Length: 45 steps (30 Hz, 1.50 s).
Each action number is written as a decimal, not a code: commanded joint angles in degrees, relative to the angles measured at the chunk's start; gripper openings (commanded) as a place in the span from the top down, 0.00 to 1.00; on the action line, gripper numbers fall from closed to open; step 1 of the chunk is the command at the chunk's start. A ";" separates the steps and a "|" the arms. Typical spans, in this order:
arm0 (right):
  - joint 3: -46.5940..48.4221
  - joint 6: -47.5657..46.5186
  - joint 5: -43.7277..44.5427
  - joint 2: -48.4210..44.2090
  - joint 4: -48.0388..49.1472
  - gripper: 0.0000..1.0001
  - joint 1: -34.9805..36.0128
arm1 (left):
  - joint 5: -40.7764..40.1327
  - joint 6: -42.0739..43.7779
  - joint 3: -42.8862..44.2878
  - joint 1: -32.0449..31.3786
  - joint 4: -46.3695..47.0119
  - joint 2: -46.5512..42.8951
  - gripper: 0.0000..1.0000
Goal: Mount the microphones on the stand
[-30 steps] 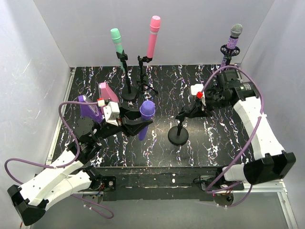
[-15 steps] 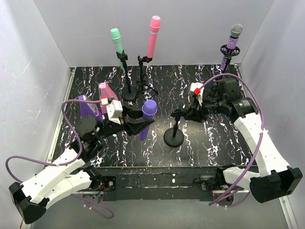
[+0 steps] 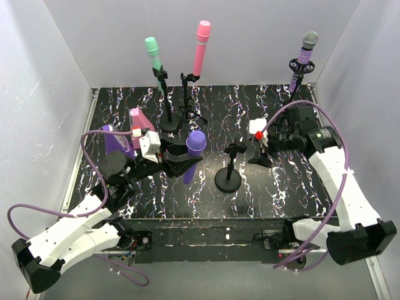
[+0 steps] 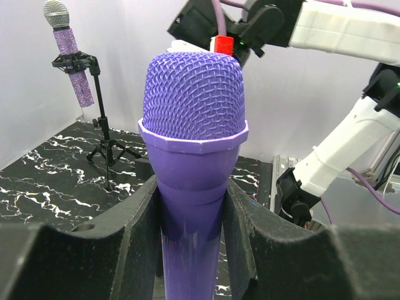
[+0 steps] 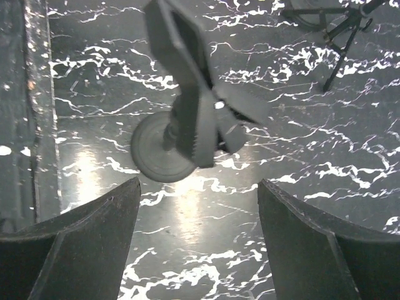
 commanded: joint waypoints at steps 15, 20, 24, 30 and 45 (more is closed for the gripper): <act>28.24 -31.86 -11.38 23.46 -35.19 0.10 0.56 | -0.47 0.57 1.71 -0.31 -0.91 -0.96 1.00; 30.00 -30.72 -9.80 25.92 -35.54 0.09 2.49 | -0.47 0.30 1.80 -0.14 -0.73 -0.61 1.00; 30.45 -30.72 -8.75 27.51 -37.30 0.09 3.90 | -0.47 0.21 1.88 -0.23 -0.91 -0.96 1.00; 28.07 -31.51 -7.08 26.98 -37.39 0.11 6.09 | -0.29 0.22 1.97 -0.23 -1.00 -0.79 1.00; 27.11 -20.89 -8.39 24.52 -33.88 0.54 8.12 | -0.47 -0.49 0.83 -0.23 -0.73 -2.02 1.00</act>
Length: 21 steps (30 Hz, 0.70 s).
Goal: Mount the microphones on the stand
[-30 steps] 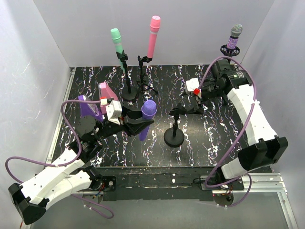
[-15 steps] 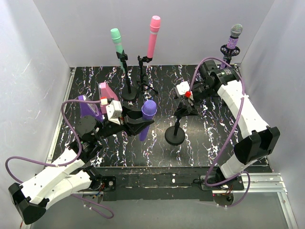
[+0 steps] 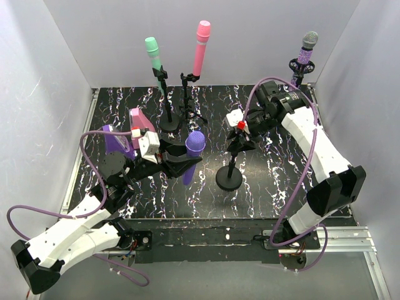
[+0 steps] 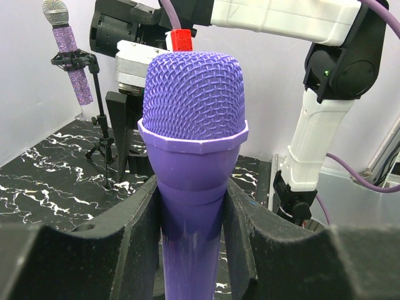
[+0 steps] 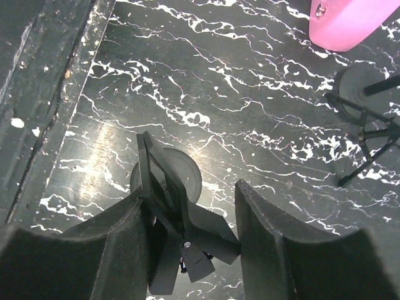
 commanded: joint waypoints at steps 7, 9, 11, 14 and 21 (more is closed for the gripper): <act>-14.54 32.46 3.48 -13.42 17.59 0.89 1.72 | -0.95 -0.27 0.24 -0.23 -0.10 -2.61 1.00; -19.64 46.24 10.32 -16.93 28.66 0.90 3.12 | -1.12 -0.18 0.15 -0.31 -0.27 -3.05 1.00; -22.99 54.52 16.92 -19.67 36.16 0.89 4.18 | -1.30 -0.10 0.15 -0.23 -0.45 -3.14 1.00; -26.51 61.85 24.32 -21.96 41.54 0.89 4.36 | -1.39 -0.09 0.06 -0.31 -0.36 -3.05 1.00; -31.97 61.16 21.02 -25.04 42.97 0.54 4.80 | -1.30 -1.32 -0.29 -0.23 1.22 -2.35 1.00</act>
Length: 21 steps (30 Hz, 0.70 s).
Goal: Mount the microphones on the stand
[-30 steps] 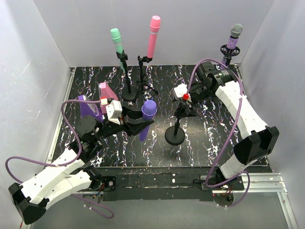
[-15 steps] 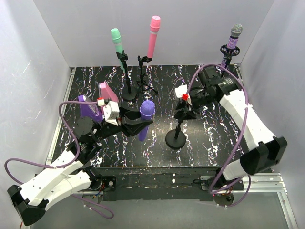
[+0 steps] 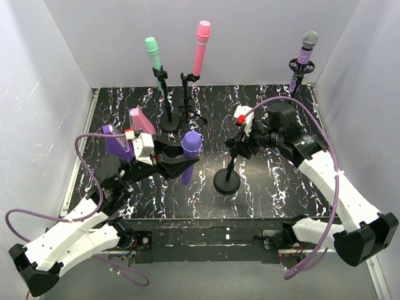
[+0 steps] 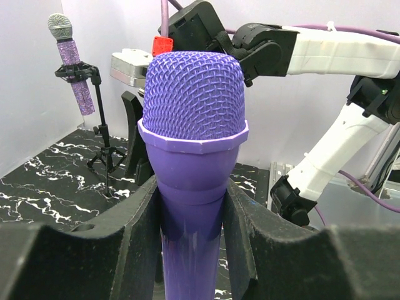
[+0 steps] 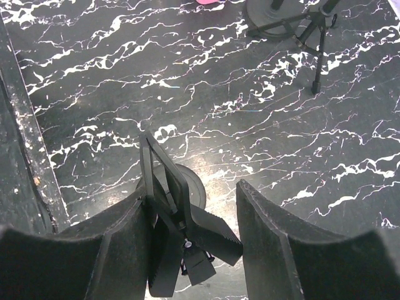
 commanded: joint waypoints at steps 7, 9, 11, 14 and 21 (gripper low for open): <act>3.44 -4.57 -8.02 -1.33 -9.13 0.16 -0.71 | -0.64 -0.86 0.43 -0.23 0.65 0.10 1.00; 5.38 -7.65 -10.57 -0.89 -11.77 0.15 -1.24 | -0.64 -1.04 0.26 -0.23 0.82 0.19 1.00; 6.52 -10.91 -12.68 -0.89 -14.06 0.14 -1.94 | -0.56 -1.13 0.35 -0.23 0.82 0.01 1.00; 7.58 -17.58 -16.28 -0.63 -18.01 0.13 -3.70 | -0.56 -1.04 0.61 -0.23 0.30 -0.43 1.00; 7.40 -27.96 -19.11 1.21 -21.01 0.12 -5.20 | -0.29 -0.86 0.61 -0.23 -0.06 -1.13 1.00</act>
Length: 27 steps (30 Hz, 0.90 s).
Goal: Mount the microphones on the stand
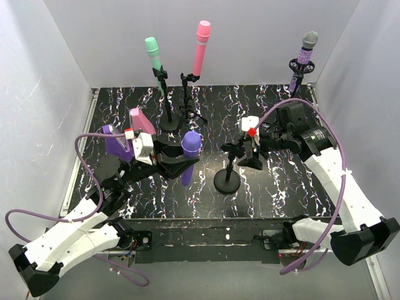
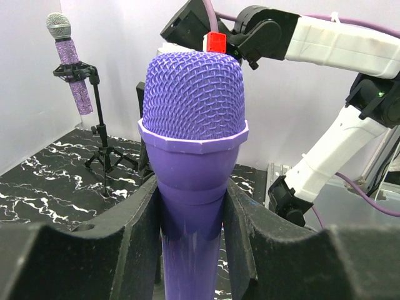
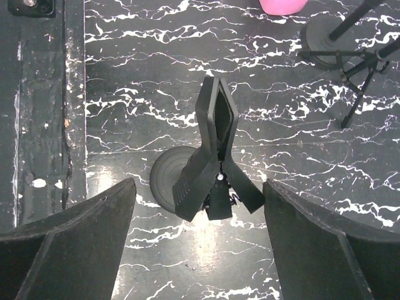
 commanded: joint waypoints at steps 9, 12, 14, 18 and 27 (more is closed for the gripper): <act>4.97 -10.19 -10.88 6.33 -7.02 0.15 -2.26 | 0.06 -0.04 0.52 -0.23 1.52 -0.17 1.00; 4.80 -8.97 -11.49 6.95 -6.85 0.19 -2.26 | 0.23 0.05 0.79 -0.31 3.02 1.06 1.00; 4.10 -8.09 -11.76 6.95 -5.98 0.23 -2.34 | 0.15 0.05 0.96 -0.31 4.68 2.20 1.00; 2.52 -7.64 -11.41 6.34 -4.39 0.28 -2.35 | -0.47 -0.39 1.22 -0.23 8.98 4.93 1.00; 3.13 -8.43 -10.44 7.48 -5.52 0.58 -2.52 | -1.08 0.22 3.68 -0.23 17.34 15.20 1.00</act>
